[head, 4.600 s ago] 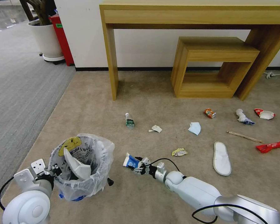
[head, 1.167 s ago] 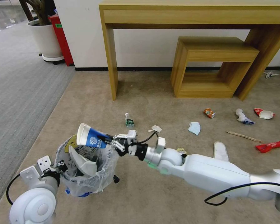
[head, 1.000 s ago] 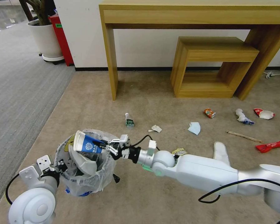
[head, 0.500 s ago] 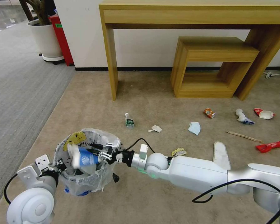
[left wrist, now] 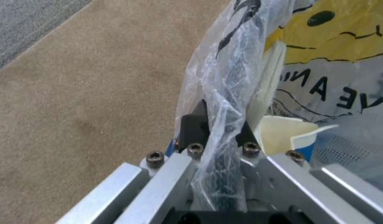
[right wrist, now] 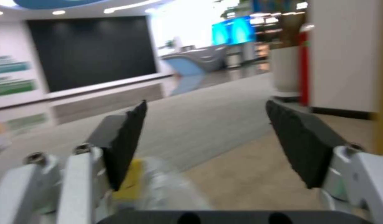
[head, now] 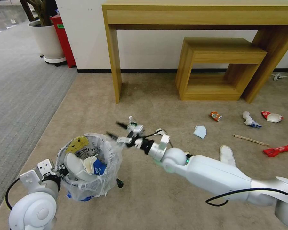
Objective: Pick up the trash bin and place the garbage on the floor into it.
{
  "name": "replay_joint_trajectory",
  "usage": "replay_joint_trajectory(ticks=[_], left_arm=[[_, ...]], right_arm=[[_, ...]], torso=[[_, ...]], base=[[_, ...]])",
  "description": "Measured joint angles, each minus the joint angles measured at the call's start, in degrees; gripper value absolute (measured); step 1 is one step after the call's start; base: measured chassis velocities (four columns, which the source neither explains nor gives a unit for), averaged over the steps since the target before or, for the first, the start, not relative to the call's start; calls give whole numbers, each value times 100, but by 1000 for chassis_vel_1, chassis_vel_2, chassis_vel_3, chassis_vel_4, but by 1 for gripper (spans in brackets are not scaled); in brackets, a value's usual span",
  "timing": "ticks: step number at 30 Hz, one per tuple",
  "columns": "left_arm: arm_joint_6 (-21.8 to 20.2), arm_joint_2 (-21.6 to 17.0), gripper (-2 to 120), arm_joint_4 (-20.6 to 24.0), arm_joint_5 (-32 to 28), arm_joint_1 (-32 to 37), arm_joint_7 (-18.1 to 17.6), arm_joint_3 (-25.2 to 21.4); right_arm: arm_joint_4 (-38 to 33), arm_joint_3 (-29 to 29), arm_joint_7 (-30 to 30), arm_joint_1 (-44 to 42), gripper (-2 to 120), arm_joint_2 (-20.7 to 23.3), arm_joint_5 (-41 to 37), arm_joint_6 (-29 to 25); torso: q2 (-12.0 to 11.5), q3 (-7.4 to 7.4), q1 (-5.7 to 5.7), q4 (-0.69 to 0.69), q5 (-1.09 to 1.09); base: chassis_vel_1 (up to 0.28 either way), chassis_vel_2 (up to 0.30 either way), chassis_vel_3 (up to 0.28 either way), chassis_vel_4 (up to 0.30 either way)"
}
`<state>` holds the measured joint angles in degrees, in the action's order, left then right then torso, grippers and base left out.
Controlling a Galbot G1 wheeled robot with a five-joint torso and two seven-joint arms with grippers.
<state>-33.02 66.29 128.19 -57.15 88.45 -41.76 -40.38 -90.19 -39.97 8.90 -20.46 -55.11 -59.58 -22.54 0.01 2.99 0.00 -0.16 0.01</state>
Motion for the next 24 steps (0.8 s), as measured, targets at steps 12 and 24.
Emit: replay_joint_trajectory(ticks=[12,24], left_arm=[[-372,-32,1,-66,196,-37,443,-9],[-515,-44,1,-96,741,24,1098,-20]], right_arm=[[-122,1826,-1832,-883,96,741,569,787],[-209,3284,-2589,-2028,100,1356,1061,1244]], torso=[[0,0,0,0,0],[0,0,0,1,0]], base=[[0,0,0,0],[0,0,0,0]])
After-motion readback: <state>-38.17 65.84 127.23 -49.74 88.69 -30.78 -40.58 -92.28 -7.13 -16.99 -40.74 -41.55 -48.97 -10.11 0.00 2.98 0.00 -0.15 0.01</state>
